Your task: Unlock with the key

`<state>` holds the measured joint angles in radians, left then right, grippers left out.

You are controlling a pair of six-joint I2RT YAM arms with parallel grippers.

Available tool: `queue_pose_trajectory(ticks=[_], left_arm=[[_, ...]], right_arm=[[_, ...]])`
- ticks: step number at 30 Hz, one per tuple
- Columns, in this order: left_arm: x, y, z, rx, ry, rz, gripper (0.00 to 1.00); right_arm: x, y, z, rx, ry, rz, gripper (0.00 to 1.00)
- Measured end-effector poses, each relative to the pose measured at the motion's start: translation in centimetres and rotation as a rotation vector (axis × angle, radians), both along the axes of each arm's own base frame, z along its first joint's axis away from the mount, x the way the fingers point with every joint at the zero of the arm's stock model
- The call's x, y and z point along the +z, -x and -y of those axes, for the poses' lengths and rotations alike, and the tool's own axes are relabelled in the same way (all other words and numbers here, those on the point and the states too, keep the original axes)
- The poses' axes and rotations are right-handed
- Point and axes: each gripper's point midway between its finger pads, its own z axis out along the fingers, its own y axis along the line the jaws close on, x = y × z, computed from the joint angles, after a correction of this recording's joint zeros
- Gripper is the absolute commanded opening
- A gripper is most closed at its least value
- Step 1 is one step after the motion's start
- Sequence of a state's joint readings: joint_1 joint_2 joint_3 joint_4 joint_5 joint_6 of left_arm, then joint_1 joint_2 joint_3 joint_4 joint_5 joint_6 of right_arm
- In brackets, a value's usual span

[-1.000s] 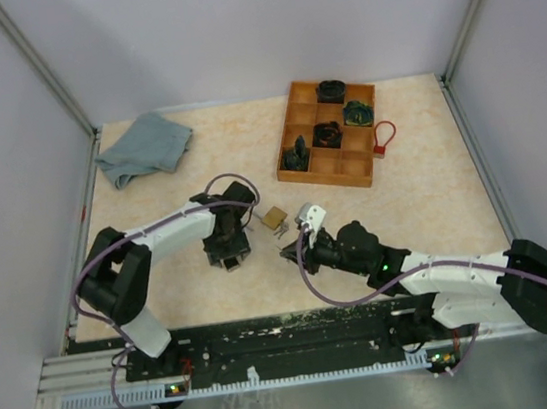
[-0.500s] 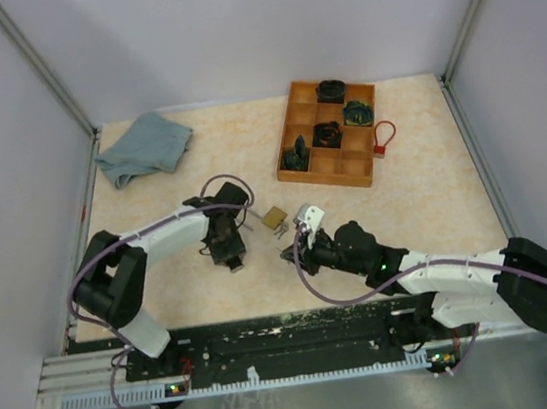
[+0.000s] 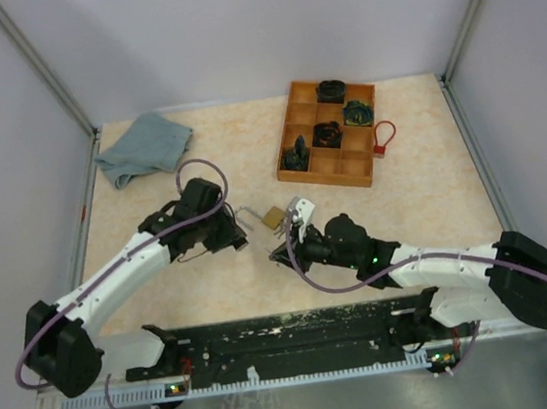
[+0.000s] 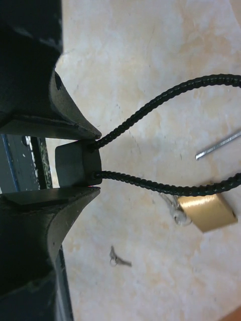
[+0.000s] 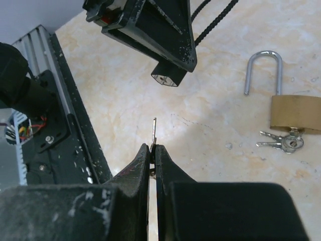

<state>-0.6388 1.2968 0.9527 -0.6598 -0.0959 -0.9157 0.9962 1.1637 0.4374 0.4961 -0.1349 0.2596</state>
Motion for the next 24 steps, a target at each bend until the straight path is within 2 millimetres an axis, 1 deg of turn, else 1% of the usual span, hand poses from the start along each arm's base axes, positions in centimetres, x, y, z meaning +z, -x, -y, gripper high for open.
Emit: queue_pose_trajectory(ticks=[3,8,15,19,24], left_arm=[[1.5,0.2,0.7,-0.008,0.091,0.057,0.06],[3.1,0.5,1.9,-0.033,0.219,0.124,0.06],[5.7,0.5,3.5,-0.070,0.357,0.206,0.06],[6.3,0.5,4.1,-0.085,0.395,0.218,0.04],[6.0,0.8,4.4,-0.097,0.417,0.205,0.03]], right_arm=[[0.7,-0.1,-0.5,-0.001,-0.019,-0.030,0.00],[1.0,-0.3,-1.2,-0.012,-0.045,-0.084,0.00],[-0.8,-0.3,-1.5,-0.042,-0.033,-0.175,0.00],[-1.1,-0.5,-1.7,-0.059,-0.040,-0.197,0.00],[-0.2,-1.0,-2.0,-0.079,-0.082,-0.190,0.00]])
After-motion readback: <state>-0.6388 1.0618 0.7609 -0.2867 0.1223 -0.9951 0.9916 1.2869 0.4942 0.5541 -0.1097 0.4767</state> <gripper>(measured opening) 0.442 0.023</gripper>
